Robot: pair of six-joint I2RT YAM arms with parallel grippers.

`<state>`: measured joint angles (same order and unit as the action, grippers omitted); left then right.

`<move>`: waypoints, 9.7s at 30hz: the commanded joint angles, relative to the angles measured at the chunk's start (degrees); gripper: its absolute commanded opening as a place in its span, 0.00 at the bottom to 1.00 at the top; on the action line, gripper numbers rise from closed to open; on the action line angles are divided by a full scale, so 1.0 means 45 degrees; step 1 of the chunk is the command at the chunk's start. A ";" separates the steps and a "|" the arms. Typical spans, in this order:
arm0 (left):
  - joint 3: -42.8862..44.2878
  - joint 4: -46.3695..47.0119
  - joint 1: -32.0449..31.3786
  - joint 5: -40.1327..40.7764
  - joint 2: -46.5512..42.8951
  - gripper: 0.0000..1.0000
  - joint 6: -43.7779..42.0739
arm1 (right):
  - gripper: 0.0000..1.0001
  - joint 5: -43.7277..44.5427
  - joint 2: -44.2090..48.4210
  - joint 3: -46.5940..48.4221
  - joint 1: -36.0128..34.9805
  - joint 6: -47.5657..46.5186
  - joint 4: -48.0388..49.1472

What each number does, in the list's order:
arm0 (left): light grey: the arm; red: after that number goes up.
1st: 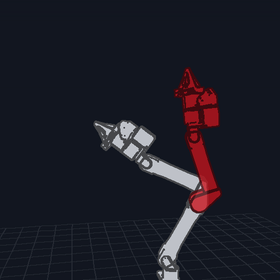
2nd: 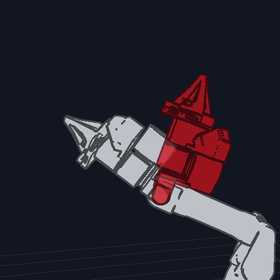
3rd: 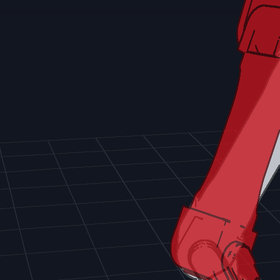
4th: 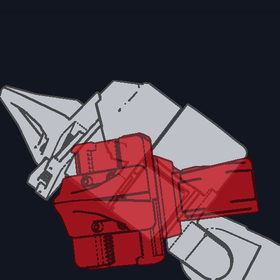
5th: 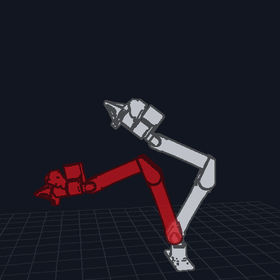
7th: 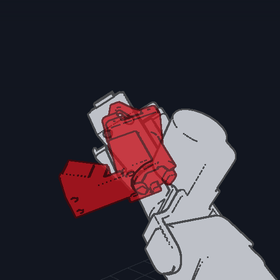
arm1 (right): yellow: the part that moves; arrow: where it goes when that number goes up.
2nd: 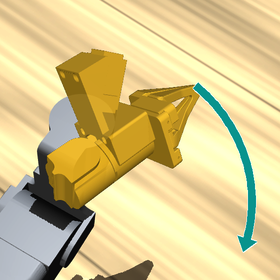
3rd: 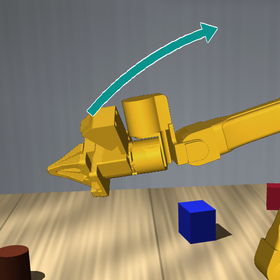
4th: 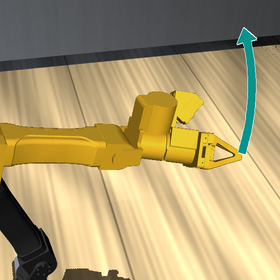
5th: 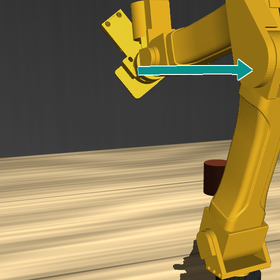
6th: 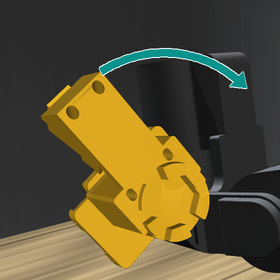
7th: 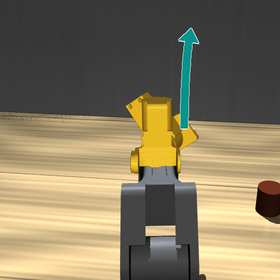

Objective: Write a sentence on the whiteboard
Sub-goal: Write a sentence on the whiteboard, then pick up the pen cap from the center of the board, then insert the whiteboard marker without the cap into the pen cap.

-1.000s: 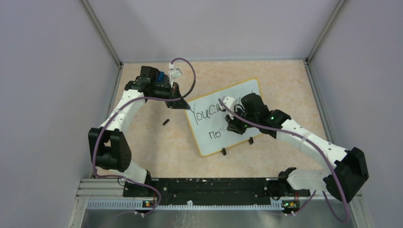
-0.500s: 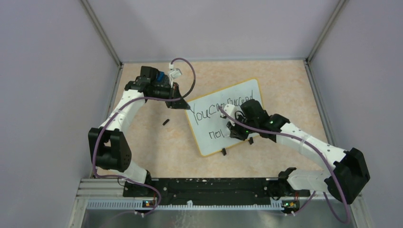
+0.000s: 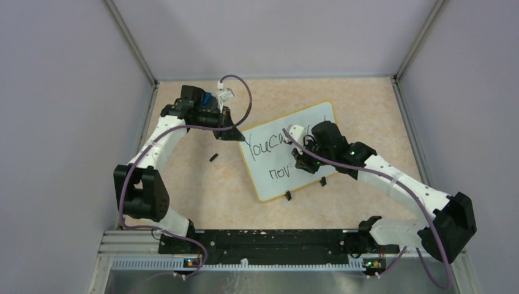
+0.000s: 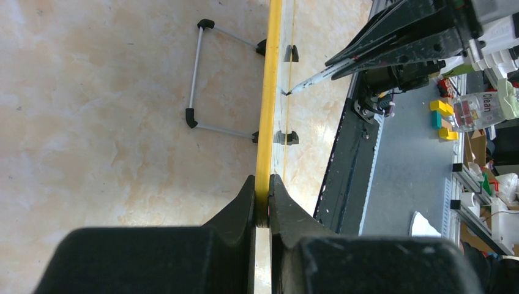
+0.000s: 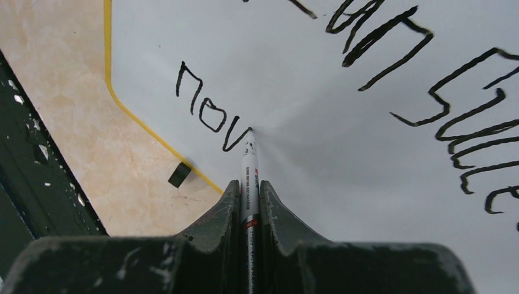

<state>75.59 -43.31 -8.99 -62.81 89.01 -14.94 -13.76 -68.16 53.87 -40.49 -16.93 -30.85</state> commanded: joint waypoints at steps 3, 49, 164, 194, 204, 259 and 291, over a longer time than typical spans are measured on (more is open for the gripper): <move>-0.0354 -0.0203 -0.0228 0.0463 -0.0032 0.00 -0.0778 | 0.00 0.0537 -0.0155 0.0930 0.0167 -0.0227 0.0584; -0.0404 -0.0239 -0.0228 0.0510 -0.0015 0.00 -0.0821 | 0.00 -0.0646 0.0669 0.0880 0.0892 -0.0894 -0.0659; 0.3563 -0.4163 -0.0737 1.3126 0.6789 0.47 -0.2436 | 0.00 -0.6506 0.0967 0.3451 0.4213 0.2902 -0.0353; 0.4150 -0.2923 0.1385 0.7964 0.4119 0.00 0.0243 | 0.00 -0.6493 -0.0065 0.4764 0.4232 0.4174 0.0060; 0.5102 0.0129 0.3248 0.4069 0.0838 0.00 0.3680 | 0.00 -0.5968 -0.0743 0.6396 0.4232 0.5898 0.1161; -0.4007 1.9929 0.1327 0.2306 -0.5271 0.00 2.3385 | 0.00 0.5321 -0.0400 -0.0595 -0.6423 -1.5197 1.7053; -0.4000 1.9024 0.1102 0.2300 -0.5311 0.00 2.4386 | 0.00 0.6165 -0.1136 -0.0537 -0.7002 -1.6429 1.7622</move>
<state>56.88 41.28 -3.53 -52.90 66.15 94.59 13.08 -72.93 49.47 -71.07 -90.26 47.05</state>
